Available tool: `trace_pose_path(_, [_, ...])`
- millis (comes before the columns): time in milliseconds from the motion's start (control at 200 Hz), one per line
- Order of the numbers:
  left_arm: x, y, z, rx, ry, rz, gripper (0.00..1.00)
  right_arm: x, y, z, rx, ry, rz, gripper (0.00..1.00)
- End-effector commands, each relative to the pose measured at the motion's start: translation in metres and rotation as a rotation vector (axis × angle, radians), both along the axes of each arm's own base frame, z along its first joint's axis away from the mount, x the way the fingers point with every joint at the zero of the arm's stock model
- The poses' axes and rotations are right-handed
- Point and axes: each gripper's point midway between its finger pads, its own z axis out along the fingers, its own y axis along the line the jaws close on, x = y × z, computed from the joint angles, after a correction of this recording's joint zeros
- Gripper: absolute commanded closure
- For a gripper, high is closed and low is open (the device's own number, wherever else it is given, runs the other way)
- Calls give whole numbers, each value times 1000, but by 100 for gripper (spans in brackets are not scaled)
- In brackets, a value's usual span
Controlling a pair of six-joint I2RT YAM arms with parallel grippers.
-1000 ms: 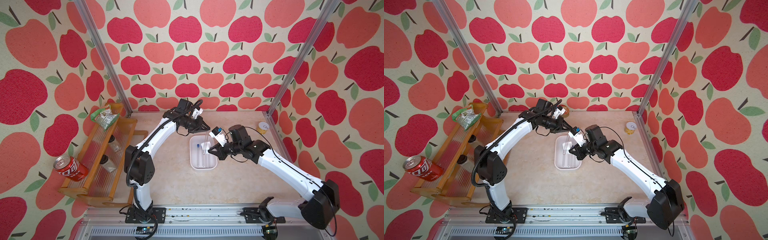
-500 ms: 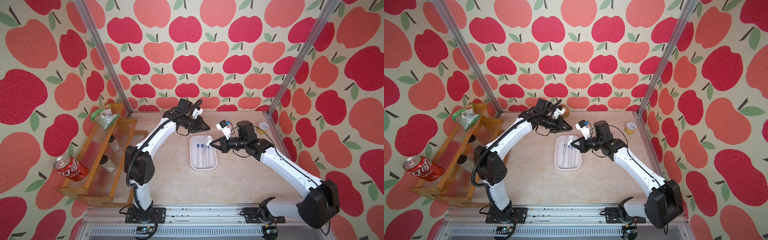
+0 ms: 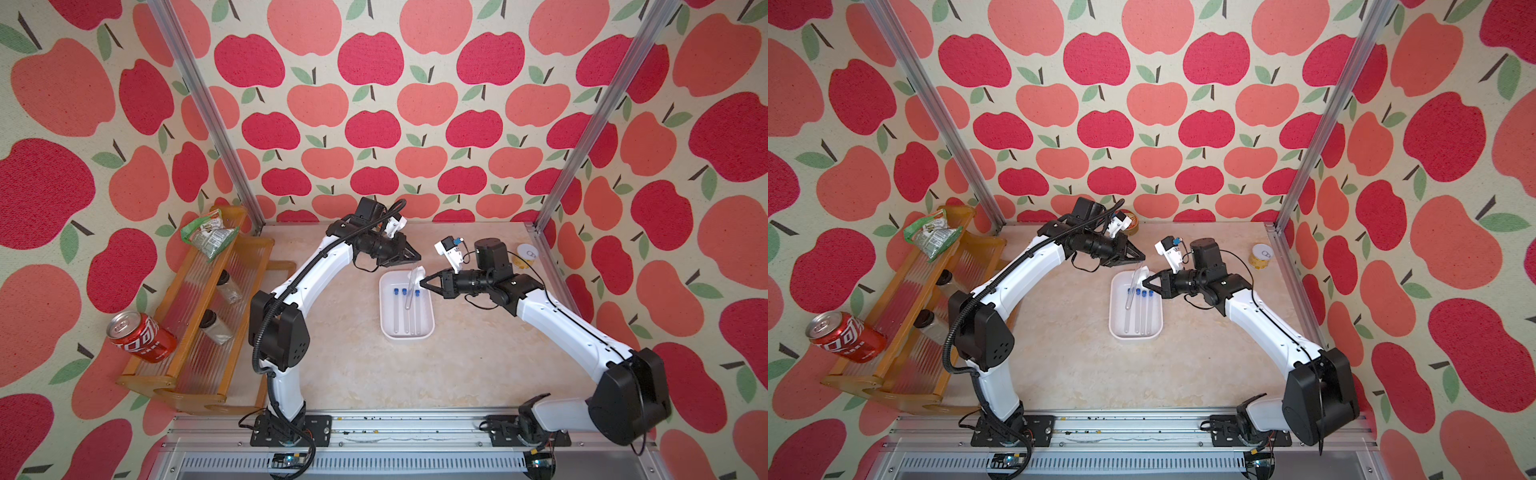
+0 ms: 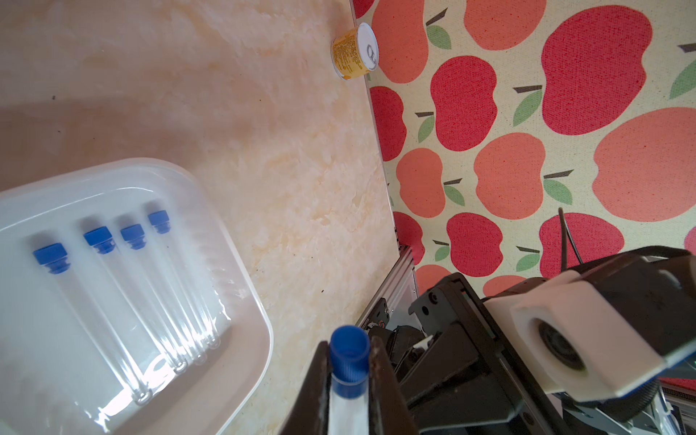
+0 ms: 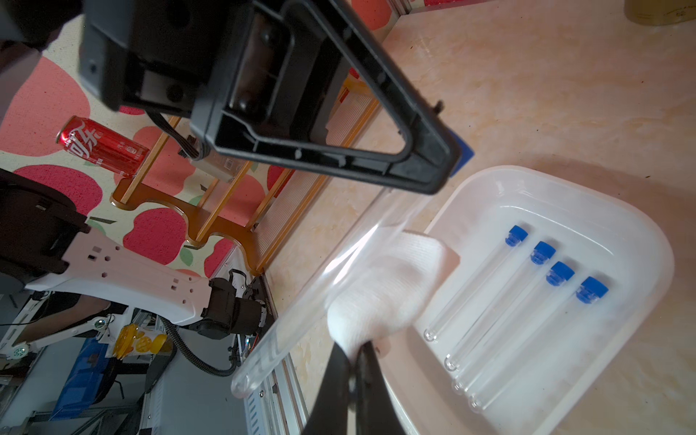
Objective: Wipe the exteriors of test tubes
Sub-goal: Wipe the dirt from the test tube.
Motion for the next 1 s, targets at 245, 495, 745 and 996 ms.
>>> trace_pose_path(245, [3,-3,7,-15,-8,-16,86,-48,7,-1,76,42,82,100])
trace_pose_path(495, [5,-4,8,-15,-11,-13,86,-62,13,-4,83,47,120,100])
trace_pose_path(745, [1,-6,8,-14,-6,-24,86,-37,2,1,56,21,67,100])
trace_pose_path(996, [-5,-11,6,-11,0,-41,86,4,-9,16,53,-39,8,100])
